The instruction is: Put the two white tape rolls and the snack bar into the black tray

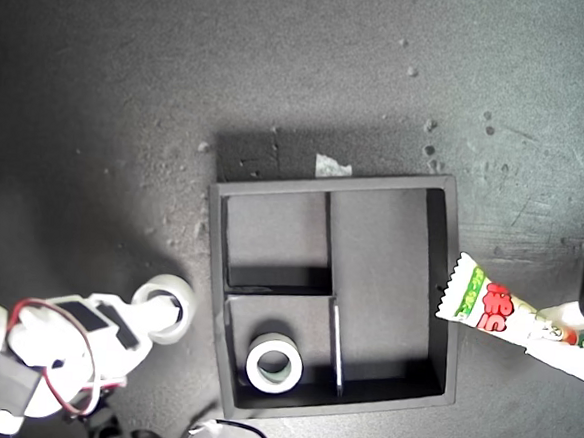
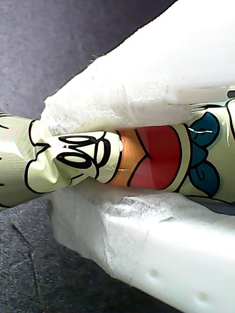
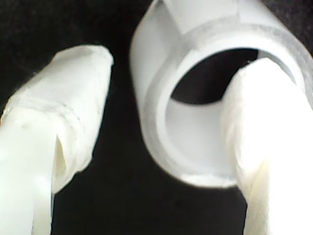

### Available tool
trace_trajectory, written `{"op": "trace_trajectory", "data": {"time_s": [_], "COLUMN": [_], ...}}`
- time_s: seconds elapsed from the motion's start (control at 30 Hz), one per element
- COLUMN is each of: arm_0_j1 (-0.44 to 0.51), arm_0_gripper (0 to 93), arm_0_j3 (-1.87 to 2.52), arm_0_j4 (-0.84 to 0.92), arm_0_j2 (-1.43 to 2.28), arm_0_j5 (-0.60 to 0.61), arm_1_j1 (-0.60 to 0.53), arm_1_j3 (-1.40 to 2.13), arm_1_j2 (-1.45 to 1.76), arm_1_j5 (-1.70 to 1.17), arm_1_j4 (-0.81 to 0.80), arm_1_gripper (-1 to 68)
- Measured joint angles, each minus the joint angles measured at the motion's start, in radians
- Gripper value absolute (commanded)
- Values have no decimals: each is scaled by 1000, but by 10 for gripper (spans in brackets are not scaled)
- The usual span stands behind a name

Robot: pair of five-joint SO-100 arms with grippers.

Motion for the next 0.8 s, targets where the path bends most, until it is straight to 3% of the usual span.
{"op": "trace_trajectory", "data": {"time_s": [0.1,0.23,0.4,0.63,0.8], "arm_0_j1": [9,8,-26,-49,-133], "arm_0_gripper": [146,37,2,2,1], "arm_0_j3": [-29,-126,-273,-423,-557], "arm_0_j4": [18,115,221,462,652], "arm_0_j2": [-74,-221,-348,-368,-259], "arm_0_j5": [-17,-74,-92,18,150], "arm_1_j1": [-11,32,48,74,107], "arm_1_j3": [3,80,236,233,189], "arm_1_j2": [0,64,92,92,101], "arm_1_j5": [0,2,5,17,78], "arm_1_j4": [21,87,-141,-32,132], "arm_1_gripper": [-5,-6,-4,-6,-7]}}
